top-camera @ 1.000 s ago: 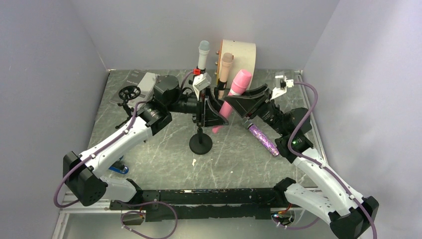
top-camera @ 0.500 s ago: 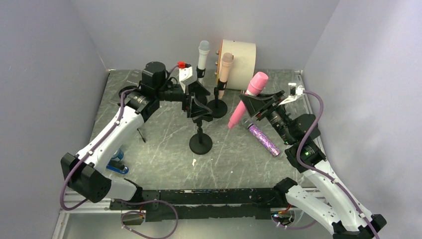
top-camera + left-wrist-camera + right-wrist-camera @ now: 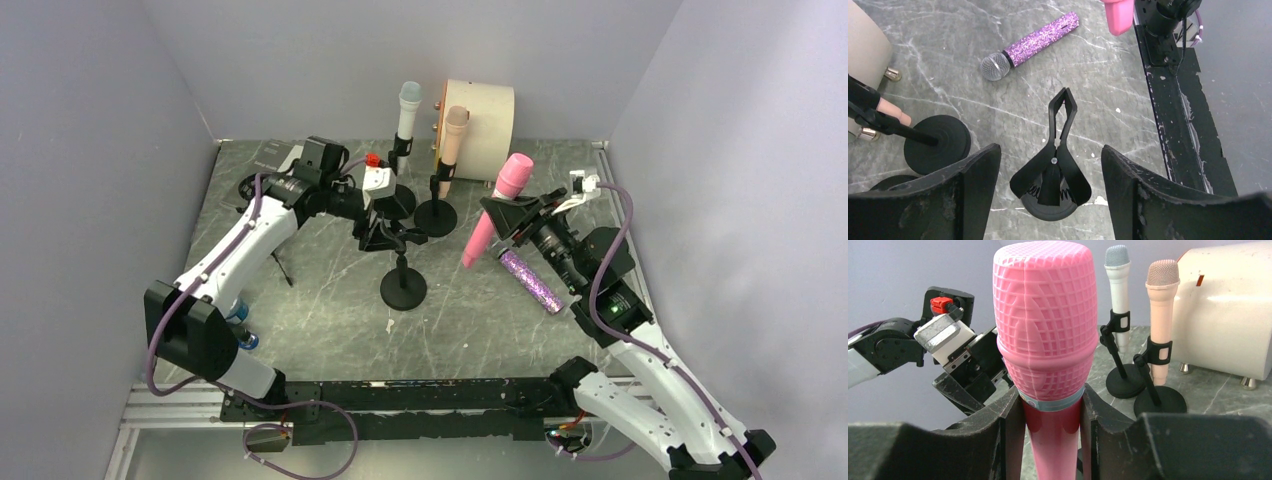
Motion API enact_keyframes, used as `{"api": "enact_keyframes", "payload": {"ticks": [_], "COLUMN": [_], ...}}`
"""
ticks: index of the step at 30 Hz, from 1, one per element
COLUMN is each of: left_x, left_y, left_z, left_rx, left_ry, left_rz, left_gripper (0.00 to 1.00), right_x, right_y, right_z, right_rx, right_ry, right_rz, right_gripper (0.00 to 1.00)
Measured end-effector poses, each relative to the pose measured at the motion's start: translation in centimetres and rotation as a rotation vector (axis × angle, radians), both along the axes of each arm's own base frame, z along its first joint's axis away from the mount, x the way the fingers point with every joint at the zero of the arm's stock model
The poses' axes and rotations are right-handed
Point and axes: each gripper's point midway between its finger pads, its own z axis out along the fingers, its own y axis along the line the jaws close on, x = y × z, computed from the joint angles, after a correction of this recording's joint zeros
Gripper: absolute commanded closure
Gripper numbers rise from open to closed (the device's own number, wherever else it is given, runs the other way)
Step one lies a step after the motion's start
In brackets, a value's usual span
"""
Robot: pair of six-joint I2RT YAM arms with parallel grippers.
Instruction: Attach the microphones to the stand
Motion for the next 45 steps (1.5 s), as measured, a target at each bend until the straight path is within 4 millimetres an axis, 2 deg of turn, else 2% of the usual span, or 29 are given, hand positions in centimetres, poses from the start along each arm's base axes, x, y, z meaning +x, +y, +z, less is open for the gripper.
{"api": "enact_keyframes", "payload": {"ticks": [3, 7, 10, 17, 20, 25, 30, 38, 45], "left_x": [0.0, -0.2, -0.4, -0.5, -0.6, 0.0, 0.3, 0.3, 0.3], "left_y": [0.4, 0.5, 0.6, 0.7, 1.0, 1.3, 1.3, 1.3, 1.2], "left_z": [-0.3, -1.1, -1.9, -2.1, -2.4, -2.5, -2.5, -2.5, -2.6], "left_rx": [0.009, 0.017, 0.027, 0.034, 0.042, 0.056, 0.055, 0.058, 0.056], "left_ry": [0.000, 0.010, 0.027, 0.031, 0.033, 0.030, 0.029, 0.032, 0.035], "left_rz": [-0.001, -0.002, -0.001, -0.004, -0.004, 0.014, 0.017, 0.021, 0.021], "left_gripper": [0.28, 0.22, 0.21, 0.33, 0.46, 0.77, 0.97, 0.97, 0.98], "right_x": [0.2, 0.6, 0.9, 0.7, 0.5, 0.5, 0.6, 1.0, 2.6], "right_y": [0.1, 0.4, 0.8, 0.7, 0.7, 0.7, 0.7, 1.2, 3.6], "right_z": [-0.3, -0.9, -1.5, -1.2, -1.1, -1.2, -1.2, -1.6, -3.3], "right_rx": [-0.004, -0.016, -0.027, -0.024, -0.022, -0.024, -0.027, -0.052, -0.133], "right_ry": [0.008, 0.024, 0.040, 0.033, 0.030, 0.030, 0.030, 0.025, 0.004], "right_rz": [0.000, 0.005, 0.010, 0.016, 0.017, 0.017, 0.017, 0.032, 0.095], "right_gripper": [0.95, 0.96, 0.96, 0.97, 0.97, 0.97, 0.98, 0.99, 1.00]}}
